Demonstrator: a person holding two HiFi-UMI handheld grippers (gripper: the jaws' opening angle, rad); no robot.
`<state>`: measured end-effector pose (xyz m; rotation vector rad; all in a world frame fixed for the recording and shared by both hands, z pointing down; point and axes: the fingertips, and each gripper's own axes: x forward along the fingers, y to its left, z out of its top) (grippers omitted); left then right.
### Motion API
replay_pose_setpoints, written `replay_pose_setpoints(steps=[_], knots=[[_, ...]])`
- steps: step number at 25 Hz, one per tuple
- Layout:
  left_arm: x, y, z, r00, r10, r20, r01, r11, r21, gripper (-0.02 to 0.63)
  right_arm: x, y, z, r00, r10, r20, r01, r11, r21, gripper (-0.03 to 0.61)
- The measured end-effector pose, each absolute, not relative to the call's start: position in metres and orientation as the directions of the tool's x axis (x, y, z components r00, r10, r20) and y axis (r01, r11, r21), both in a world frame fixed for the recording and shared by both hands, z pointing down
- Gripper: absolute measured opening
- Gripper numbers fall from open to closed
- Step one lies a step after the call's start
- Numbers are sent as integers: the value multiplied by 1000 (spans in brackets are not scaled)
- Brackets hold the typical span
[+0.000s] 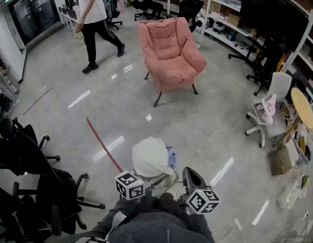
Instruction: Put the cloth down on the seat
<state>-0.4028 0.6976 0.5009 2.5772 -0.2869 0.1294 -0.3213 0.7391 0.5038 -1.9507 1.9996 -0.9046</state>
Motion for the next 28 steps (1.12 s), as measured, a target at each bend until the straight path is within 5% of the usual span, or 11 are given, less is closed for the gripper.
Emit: replay_pose_setpoints(steps=[28], knots=[[-300, 686, 511, 954, -245, 174, -299, -815, 496, 275, -217, 716, 510, -113, -966, 232, -817, -42, -575, 12]])
